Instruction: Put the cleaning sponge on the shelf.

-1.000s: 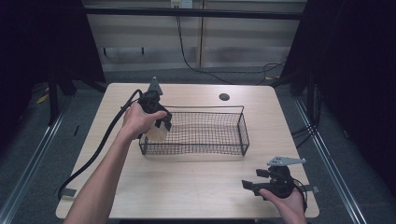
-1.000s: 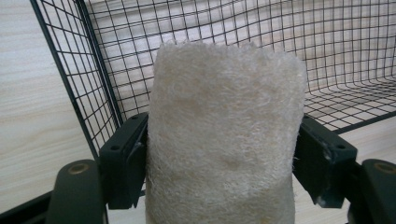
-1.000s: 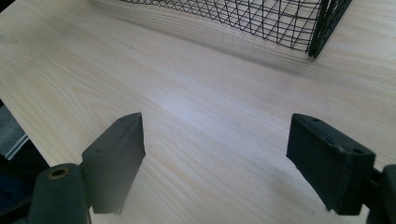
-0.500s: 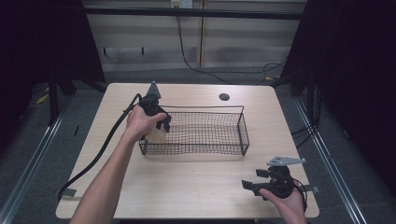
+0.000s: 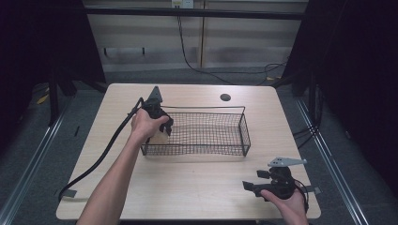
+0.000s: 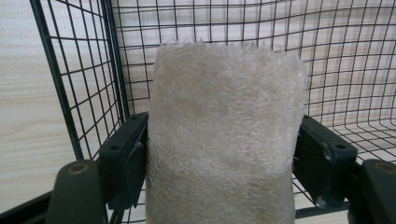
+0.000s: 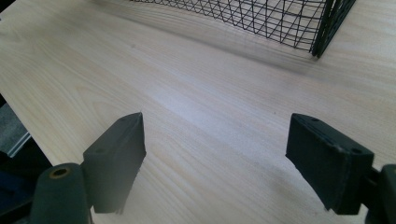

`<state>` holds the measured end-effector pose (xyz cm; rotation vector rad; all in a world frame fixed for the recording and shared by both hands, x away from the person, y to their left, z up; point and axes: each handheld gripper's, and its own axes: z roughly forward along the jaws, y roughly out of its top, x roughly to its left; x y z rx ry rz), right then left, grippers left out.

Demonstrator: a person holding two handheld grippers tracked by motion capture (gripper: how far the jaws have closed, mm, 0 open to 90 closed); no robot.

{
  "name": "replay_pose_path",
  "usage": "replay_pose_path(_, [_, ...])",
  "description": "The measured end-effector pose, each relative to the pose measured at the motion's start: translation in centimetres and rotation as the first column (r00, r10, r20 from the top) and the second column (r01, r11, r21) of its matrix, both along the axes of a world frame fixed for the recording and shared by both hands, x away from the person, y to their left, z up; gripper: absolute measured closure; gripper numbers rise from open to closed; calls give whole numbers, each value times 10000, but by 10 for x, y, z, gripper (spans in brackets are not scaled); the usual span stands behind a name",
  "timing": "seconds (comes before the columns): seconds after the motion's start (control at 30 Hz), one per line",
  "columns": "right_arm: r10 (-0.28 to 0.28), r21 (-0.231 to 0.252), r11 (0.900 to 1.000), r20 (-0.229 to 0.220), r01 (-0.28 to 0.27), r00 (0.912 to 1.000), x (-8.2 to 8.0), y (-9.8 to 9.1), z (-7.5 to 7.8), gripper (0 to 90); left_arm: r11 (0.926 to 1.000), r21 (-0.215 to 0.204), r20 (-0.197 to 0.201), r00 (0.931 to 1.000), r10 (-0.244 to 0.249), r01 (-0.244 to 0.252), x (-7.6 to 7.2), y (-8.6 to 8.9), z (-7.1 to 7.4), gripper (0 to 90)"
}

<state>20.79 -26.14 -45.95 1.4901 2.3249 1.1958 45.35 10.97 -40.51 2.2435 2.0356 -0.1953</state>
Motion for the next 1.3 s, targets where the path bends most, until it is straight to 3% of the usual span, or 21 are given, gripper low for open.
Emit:
replay_pose_path(0.57, [136,3,9999,-9,-136,9999,0,1,0,199,9998,203,-116,9999,-21,23,1,-3,-13,272])
replay_pose_path(0.67, [160,7,9999,6,-160,9999,0,1,0,200,10000,-12,-258,9997,55,-55,2,-2,-16,272])
replay_pose_path(0.7, [197,-4,9998,12,-197,9998,0,1,0,202,9997,179,-137,9998,137,-134,2,0,-19,272])
replay_pose_path(0.87, [179,-12,9998,0,-179,9998,0,1,0,203,9993,368,-238,9997,76,-67,3,3,-25,271])
replay_pose_path(0.9, [179,-12,9998,0,-179,9998,0,1,0,203,9991,374,-103,9997,225,-221,2,3,-26,271])
replay_pose_path(0.97, [199,-22,9998,15,-199,9998,0,1,0,204,9997,264,-150,9999,3,1,2,1,-24,270])
replay_pose_path(1.0, [194,-26,9998,11,-194,9998,0,1,0,204,9996,216,-61,9998,173,-171,2,1,-24,269])
replay_pose_path(1.1, [173,-21,9998,5,-173,9998,0,1,0,204,9979,648,-99,9999,16,-9,2,0,-26,268])
replay_pose_path(1.23, [189,-24,9998,11,-189,9998,0,1,0,204,9986,525,-148,9999,-80,87,1,-1,-28,267])
replay_pose_path(1.3, [175,-28,9998,11,-175,9998,0,1,0,204,9987,450,-359,9991,-219,235,2,-2,-30,265])
